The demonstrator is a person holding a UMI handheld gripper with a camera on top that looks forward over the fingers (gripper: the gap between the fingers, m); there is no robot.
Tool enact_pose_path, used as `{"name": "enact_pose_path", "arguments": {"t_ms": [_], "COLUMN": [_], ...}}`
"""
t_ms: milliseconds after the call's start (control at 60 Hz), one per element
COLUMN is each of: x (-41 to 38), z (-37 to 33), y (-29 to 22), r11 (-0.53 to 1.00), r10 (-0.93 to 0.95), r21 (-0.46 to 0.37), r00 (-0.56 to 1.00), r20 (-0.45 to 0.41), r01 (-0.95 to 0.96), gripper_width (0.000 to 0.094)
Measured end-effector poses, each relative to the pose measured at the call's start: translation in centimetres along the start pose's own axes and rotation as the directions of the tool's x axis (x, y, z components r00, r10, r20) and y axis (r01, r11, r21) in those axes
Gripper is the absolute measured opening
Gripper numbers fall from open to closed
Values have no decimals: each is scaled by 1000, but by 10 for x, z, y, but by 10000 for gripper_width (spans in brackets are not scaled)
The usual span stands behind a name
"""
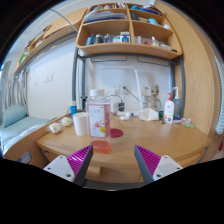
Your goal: Pour water
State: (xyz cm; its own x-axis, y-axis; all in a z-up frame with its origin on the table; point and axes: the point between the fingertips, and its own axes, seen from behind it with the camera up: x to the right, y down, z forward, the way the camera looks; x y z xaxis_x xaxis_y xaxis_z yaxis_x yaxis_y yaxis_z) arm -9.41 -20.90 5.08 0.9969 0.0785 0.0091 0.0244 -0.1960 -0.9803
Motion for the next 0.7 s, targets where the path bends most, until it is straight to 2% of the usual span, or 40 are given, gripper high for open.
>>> {"name": "enact_pose_path", "arguments": {"t_ms": [183, 383, 500, 567, 650, 700], "x": [-56, -47, -46, -42, -36, -35], "z": [29, 62, 83, 92, 102, 106], "y": [-14, -50, -58, -60, -56, -57], "r11": [999, 993, 994, 995, 995, 995], "r10": [0, -28, -20, -9, -25, -13], "r21": [41, 113, 109, 101, 95, 101], "r00": [999, 997, 997, 997, 994, 995], "r20": [46, -73, -73, -72, -104, -102], "r01": [-2, 36, 28, 17, 35, 24], "gripper_width": [866, 865, 854, 790, 637, 621]}}
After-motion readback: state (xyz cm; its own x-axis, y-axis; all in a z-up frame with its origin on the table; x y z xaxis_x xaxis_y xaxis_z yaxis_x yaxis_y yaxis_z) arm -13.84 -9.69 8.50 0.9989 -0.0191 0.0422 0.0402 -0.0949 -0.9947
